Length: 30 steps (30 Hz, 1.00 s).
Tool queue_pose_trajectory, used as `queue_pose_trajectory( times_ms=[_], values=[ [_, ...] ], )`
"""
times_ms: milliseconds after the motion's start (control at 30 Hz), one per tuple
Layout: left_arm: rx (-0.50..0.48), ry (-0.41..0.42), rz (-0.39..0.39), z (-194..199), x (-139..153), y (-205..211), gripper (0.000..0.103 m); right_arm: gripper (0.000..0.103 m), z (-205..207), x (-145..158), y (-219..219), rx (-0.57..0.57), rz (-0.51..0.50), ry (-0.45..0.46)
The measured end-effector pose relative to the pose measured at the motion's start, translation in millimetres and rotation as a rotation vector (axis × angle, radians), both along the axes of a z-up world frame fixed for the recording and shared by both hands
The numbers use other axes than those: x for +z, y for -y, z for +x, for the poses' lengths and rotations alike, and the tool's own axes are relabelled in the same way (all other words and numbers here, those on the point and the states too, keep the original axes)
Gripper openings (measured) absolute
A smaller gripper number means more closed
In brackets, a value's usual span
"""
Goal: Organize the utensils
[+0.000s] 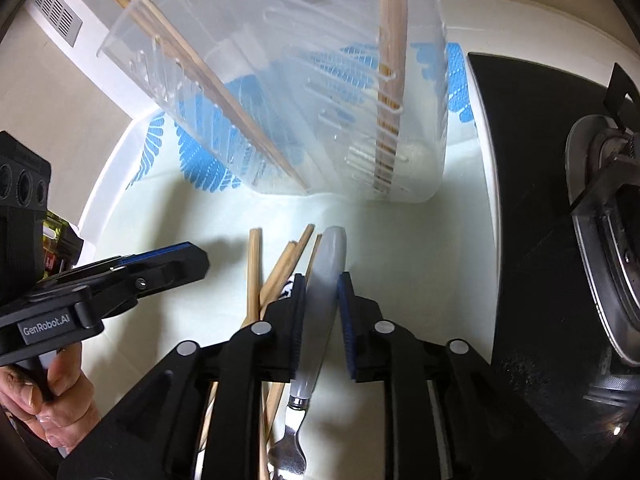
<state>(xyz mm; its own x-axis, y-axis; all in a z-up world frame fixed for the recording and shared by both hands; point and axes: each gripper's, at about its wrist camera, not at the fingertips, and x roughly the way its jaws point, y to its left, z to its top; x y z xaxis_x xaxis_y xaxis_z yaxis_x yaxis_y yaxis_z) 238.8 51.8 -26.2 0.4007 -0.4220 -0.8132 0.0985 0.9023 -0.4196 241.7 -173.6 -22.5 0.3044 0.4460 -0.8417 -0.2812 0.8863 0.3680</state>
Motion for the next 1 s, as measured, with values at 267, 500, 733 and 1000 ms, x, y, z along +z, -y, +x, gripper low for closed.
queue_pose_trajectory(
  times_ms=[267, 500, 733, 1000],
  values=[
    [-0.004, -0.029, -0.05, 2, -12, 4, 0.02, 0.019, -3, 3, -4, 0.002, -0.06, 0.013],
    [-0.014, -0.07, -0.068, 7, -25, 12, 0.02, 0.018, 0, 6, 17, -0.066, -0.1, -0.009],
    [-0.03, -0.07, -0.026, 8, -31, 27, 0.016, 0.018, -1, 7, 16, -0.049, -0.117, 0.001],
    [-0.018, -0.068, -0.021, 9, -31, 25, 0.012, 0.018, 1, 4, 5, -0.046, -0.114, -0.007]
  ],
)
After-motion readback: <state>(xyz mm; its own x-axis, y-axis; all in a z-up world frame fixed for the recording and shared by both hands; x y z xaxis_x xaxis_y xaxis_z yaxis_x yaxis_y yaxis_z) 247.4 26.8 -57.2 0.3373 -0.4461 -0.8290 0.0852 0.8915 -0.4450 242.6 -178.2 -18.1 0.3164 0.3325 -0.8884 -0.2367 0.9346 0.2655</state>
